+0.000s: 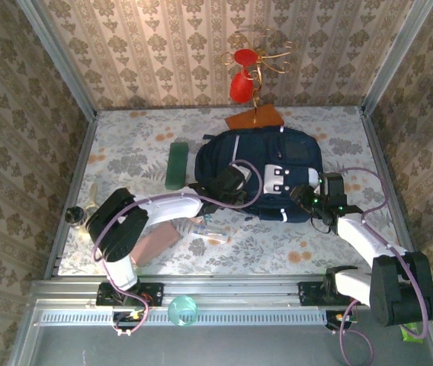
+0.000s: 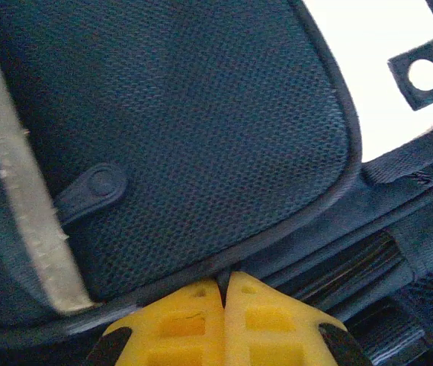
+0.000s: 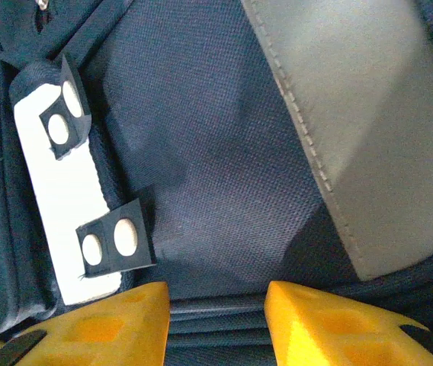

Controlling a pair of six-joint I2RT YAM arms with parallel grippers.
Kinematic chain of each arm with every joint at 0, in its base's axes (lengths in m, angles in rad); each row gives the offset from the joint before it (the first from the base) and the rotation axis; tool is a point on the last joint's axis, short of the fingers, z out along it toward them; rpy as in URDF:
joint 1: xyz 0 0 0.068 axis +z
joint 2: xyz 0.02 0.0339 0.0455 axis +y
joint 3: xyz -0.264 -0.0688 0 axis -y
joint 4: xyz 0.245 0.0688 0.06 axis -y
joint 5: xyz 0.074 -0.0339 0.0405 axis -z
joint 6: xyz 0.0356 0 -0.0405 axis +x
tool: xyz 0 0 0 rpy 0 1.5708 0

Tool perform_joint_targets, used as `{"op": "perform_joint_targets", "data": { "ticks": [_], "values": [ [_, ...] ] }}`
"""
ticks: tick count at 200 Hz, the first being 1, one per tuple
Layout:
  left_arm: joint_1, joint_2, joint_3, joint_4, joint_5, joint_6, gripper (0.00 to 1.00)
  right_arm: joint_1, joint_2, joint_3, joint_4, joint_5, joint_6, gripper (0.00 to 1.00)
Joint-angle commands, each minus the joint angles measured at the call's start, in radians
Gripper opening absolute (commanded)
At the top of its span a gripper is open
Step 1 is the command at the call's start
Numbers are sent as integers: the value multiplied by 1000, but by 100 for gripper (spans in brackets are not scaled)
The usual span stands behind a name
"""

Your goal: Pack the student bag

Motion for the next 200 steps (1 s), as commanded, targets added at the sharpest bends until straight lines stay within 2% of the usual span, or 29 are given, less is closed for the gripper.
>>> {"op": "perform_joint_targets", "data": {
  "ticks": [1, 33, 57, 80, 93, 140, 200],
  "values": [
    [40, -45, -34, -16, -129, -9, 0, -39, 32, 19, -132, 136, -59, 44],
    [37, -68, -52, 14, -104, -35, 0, -17, -3, 101, -192, 92, -153, 50],
    [25, -89, -62, 74, -49, -78, 0, 75, -62, 147, -253, 99, -203, 56],
    [14, -109, -64, 118, -5, -106, 0, 182, -82, 150, -243, 14, -256, 59],
    [11, -124, -59, 123, 13, -110, 0, 242, -85, 135, -206, -13, -298, 59],
    [7, -150, -16, 91, 42, -98, 0, 432, -45, 91, 19, 38, -465, 58],
    [8, -162, 92, 9, 79, -59, 0, 501, 16, 41, 268, 109, -667, 56]
  ]
}}
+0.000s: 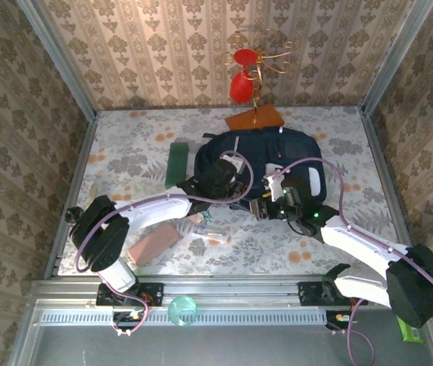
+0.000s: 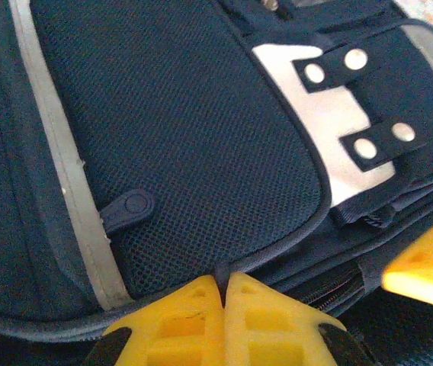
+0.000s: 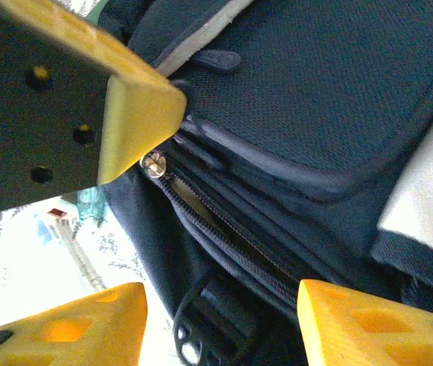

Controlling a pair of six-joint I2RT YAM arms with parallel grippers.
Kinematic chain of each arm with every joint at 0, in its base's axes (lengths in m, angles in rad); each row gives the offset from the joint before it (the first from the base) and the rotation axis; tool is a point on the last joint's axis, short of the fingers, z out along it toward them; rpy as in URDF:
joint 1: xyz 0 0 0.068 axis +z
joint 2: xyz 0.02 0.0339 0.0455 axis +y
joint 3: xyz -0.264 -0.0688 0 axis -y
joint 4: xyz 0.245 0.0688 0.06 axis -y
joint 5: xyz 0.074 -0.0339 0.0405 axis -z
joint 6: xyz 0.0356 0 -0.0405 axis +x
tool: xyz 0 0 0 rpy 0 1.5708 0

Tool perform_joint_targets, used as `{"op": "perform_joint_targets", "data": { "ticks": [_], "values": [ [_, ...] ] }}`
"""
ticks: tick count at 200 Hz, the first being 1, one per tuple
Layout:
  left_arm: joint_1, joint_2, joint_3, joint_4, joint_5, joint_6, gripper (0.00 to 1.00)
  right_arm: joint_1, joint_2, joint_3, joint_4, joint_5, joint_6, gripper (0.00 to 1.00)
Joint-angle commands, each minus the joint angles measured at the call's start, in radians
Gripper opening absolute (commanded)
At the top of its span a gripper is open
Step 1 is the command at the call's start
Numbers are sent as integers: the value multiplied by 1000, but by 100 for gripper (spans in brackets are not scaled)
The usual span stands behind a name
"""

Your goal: Pack the student bag

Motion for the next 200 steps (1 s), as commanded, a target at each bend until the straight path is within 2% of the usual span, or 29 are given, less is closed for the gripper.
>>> {"op": "perform_joint_targets", "data": {
  "ticks": [1, 46, 68, 85, 102, 129, 143, 200],
  "values": [
    [-1, -46, 85, -13, 37, 23, 0, 15, 26, -16, 143, 54, -125, 56],
    [2, -25, 141, -48, 46, 48, 0, 13, 107, -20, 220, 128, -208, 55],
    [2, -22, 147, -49, 49, 51, 0, 11, 160, -14, 277, 163, -208, 51],
    [3, -22, 150, -58, 50, 54, 0, 11, 187, -4, 306, 167, -195, 41],
    [4, -29, 150, -69, 41, 63, 0, 11, 197, -4, 318, 171, -183, 26],
    [4, -37, 154, -84, -15, 106, 0, 11, 174, -17, 309, 191, -152, 7],
    [5, -33, 159, -96, -55, 137, 0, 11, 140, -30, 307, 192, -126, 0],
    [39, -21, 159, -123, -177, 217, 0, 10, -26, -80, 284, 224, -46, 0]
  ]
}}
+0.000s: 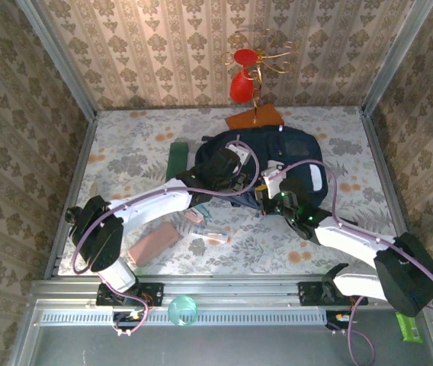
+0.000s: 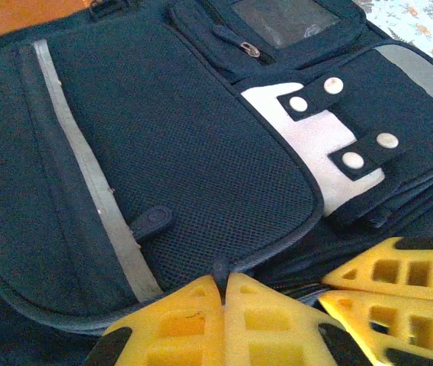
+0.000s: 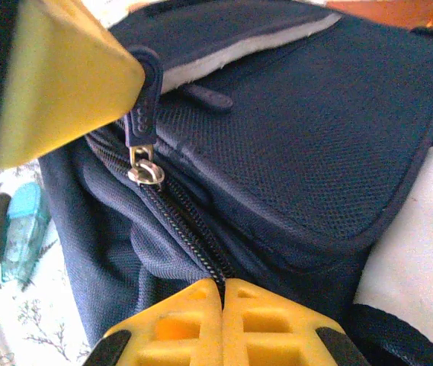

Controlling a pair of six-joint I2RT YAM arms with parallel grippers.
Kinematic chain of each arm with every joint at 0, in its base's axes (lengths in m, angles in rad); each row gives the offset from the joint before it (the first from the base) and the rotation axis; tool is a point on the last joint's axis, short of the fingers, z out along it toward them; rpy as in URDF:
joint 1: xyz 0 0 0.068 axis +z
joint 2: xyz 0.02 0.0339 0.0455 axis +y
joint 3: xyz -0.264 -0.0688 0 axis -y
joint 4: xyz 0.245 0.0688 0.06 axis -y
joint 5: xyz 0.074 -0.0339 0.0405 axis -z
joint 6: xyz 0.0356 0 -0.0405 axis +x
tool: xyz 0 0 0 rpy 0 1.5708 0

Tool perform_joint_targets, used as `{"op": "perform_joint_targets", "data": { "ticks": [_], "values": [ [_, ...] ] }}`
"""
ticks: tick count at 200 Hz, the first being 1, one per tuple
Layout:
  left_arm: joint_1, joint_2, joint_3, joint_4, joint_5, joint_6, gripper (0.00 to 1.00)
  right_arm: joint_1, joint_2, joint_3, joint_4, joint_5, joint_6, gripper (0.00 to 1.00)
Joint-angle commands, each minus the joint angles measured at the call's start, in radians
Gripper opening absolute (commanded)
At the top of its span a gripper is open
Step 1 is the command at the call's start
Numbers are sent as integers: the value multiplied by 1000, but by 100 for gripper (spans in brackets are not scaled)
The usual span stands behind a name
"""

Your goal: Pack the student bag

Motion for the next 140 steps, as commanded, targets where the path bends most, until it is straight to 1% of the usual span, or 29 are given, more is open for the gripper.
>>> {"op": "perform_joint_targets", "data": {
  "ticks": [1, 37, 69, 86, 98, 115, 125, 140],
  "values": [
    [35, -21, 28, 0, -113, 64, 0, -2, -76, -15, 6, 72, 62, 0],
    [61, -22, 25, -8, -145, 89, 0, -5, -148, -43, -26, 104, 99, 0],
    [65, -31, 0, 4, -92, 58, 0, -5, -156, -45, -38, 116, 139, 0],
    [66, -37, -24, 31, -26, 21, 0, -5, -137, -44, -8, 74, 172, 0],
    [67, -43, -42, 61, 48, -1, 0, -3, -118, -43, 15, 48, 186, 0],
    [66, -57, -68, 101, 158, -22, 0, -3, -101, -54, 48, 43, 199, 0],
    [65, -64, -73, 115, 212, -34, 10, -3, -97, -62, 73, 38, 205, 0],
    [54, -63, -68, 99, 232, -52, 23, -3, -93, -65, 88, 23, 217, 0]
  ]
}}
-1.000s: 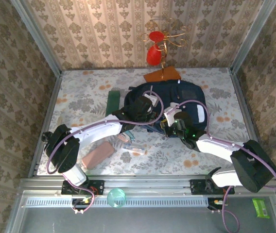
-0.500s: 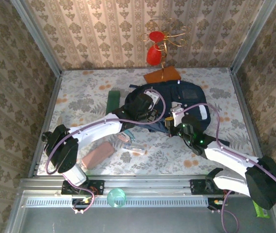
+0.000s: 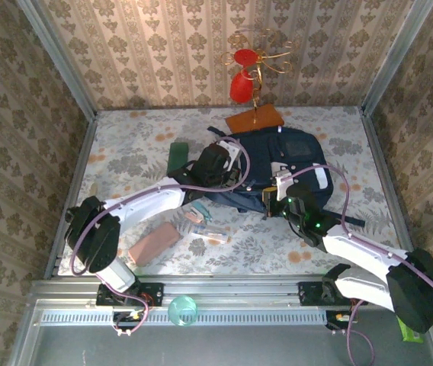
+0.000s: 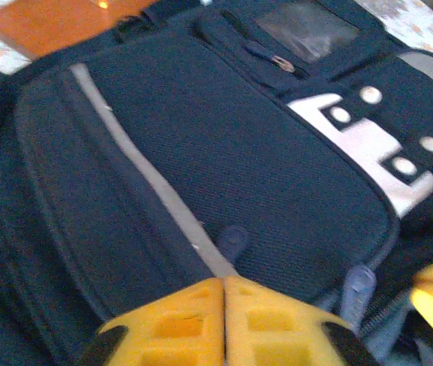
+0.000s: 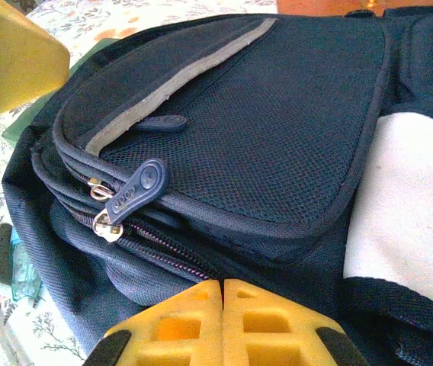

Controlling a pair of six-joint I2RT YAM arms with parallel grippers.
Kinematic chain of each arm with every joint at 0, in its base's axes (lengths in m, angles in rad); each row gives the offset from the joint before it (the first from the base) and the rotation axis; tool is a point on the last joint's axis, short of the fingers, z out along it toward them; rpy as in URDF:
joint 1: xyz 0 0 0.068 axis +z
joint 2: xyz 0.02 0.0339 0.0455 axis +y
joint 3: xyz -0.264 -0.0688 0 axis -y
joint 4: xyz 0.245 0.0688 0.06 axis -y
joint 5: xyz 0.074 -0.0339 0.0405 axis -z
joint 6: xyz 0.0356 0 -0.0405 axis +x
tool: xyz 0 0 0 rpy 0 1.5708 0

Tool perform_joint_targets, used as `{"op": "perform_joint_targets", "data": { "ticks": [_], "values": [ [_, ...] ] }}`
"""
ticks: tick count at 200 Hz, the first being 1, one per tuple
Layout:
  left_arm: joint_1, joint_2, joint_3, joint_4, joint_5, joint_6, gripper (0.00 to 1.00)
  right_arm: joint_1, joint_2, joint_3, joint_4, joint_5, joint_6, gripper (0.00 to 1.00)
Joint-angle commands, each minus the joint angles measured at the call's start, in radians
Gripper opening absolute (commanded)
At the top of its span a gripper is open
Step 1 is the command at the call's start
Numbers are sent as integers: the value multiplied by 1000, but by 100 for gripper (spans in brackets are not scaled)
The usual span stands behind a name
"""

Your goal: Pack the student bag

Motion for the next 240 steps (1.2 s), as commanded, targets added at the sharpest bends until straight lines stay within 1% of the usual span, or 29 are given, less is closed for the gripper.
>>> {"op": "perform_joint_targets", "data": {
  "ticks": [1, 16, 27, 42, 63, 83, 118, 143, 165, 203, 230, 240],
  "values": [
    [-19, -34, -5, 31, 124, -49, 24, -1, 5, -3, 116, -30, 54, 0],
    [-52, -16, 24, -20, 70, -23, 35, -1, 11, 0, 126, -37, 64, 0],
    [-84, 7, 53, -67, -2, 14, 43, -1, 13, 0, 133, -42, 69, 0],
    [-112, 46, 98, -131, -93, 47, 50, 0, 14, -2, 146, -54, 75, 0],
    [-125, 97, 157, -195, -158, 69, 53, -1, 13, -12, 171, -62, 82, 0],
    [-135, 137, 194, -228, -218, 90, 54, -1, 12, -20, 186, -70, 89, 0],
    [-140, 199, 241, -263, -248, 95, 54, -1, 13, -41, 223, -84, 102, 0],
    [-143, 230, 261, -268, -267, 98, 50, -1, 18, -44, 230, -89, 107, 0],
    [-144, 244, 283, -283, -288, 99, 42, -1, 25, -43, 230, -89, 109, 0],
    [-145, 245, 295, -302, -325, 101, 24, -1, 39, -44, 224, -70, 120, 0],
    [-144, 224, 284, -294, -318, 90, 11, -1, 54, -39, 213, -48, 133, 0],
    [-143, 214, 276, -290, -308, 85, 4, -1, 59, -39, 210, -39, 138, 0]
  ]
}}
